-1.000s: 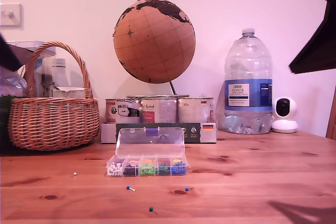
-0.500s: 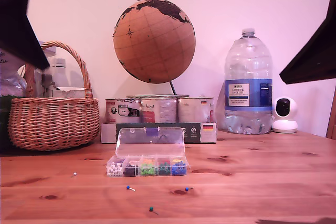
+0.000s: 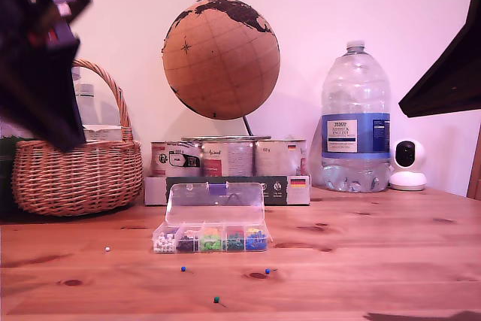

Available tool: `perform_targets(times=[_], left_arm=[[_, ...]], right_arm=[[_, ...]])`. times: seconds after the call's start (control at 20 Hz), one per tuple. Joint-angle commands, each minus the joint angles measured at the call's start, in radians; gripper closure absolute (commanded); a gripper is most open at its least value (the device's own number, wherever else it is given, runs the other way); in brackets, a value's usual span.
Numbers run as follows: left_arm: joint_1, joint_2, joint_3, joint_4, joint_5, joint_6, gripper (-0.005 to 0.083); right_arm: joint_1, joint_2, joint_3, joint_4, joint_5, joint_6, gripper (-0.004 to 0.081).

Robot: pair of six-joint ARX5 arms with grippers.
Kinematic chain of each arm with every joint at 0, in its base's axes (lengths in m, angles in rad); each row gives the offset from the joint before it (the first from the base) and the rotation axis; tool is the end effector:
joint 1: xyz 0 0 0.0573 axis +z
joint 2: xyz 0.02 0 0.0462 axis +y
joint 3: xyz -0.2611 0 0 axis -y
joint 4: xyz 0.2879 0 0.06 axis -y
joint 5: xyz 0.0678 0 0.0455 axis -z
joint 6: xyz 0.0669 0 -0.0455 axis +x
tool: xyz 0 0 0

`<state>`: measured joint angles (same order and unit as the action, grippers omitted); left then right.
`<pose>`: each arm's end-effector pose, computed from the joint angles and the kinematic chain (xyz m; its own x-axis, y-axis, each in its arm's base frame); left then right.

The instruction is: Sort the loose pins on the table into their correct compartments

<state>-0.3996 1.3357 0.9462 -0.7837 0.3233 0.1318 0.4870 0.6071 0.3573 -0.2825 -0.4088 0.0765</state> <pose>0.2673 -0.1359 0.1826 0.2146 -0.4355 -0.8742 0.5897 0.7713 -0.2395 0.1737 0.1221 0.1739 0.5127 0.7213 -0.4657 -0.6957 0.6669 0.2670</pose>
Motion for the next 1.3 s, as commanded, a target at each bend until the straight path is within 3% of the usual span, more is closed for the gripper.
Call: perform_targets(times=[0.0,0.25,0.5,0.75,1.0,1.25], left_arm=[[-0.003,0.037,0.004,0.021,0.004,-0.025,0.055],[-0.01,0.092,0.004,0.109,-0.003,-0.054,0.0555],[-0.009,0.098,0.004,0.17,-0.075,-0.034,0.0554],[-0.008,0.111,0.004,0.179,-0.077,-0.082,0.0508],[-0.008,0.177,0.015,0.187,-0.171,-0.126,0.0494],[0.006,0.282,0.126,0.116,-0.212,-0.125,0.0494]], right_arm=[[0.008,0.005,0.01,0.015,-0.001,-0.006,0.078],[0.008,0.005,0.011,0.038,-0.001,-0.006,0.078],[0.008,0.005,0.011,0.038,-0.001,-0.006,0.078],[0.008,0.004,0.011,0.037,-0.002,-0.006,0.078],[0.008,0.004,0.011,0.038,-0.004,-0.006,0.078],[0.009,0.004,0.011,0.038,-0.005,-0.006,0.078]])
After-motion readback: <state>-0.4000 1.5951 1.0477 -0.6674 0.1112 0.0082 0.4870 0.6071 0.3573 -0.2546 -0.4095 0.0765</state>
